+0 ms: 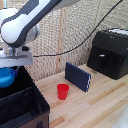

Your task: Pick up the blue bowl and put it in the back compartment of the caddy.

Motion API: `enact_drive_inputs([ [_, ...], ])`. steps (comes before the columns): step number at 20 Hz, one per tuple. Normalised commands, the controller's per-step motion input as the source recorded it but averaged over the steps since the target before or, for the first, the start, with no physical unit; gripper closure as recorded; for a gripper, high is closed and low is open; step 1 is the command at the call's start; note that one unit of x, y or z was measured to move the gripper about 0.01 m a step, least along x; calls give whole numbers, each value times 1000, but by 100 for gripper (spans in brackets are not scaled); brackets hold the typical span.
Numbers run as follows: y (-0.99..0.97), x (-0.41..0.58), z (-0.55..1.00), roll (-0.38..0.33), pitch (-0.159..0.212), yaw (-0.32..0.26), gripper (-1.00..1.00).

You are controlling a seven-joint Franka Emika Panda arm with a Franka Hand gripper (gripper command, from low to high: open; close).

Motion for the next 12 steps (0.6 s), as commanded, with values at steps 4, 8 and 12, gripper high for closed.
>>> enact_drive_inputs([
  [4, -431, 165, 779, -6, -138, 107, -100],
  [8, -486, 173, 503, -67, -205, 79, -100],
  [12, -316, 342, 423, -110, -170, 95, -100],
])
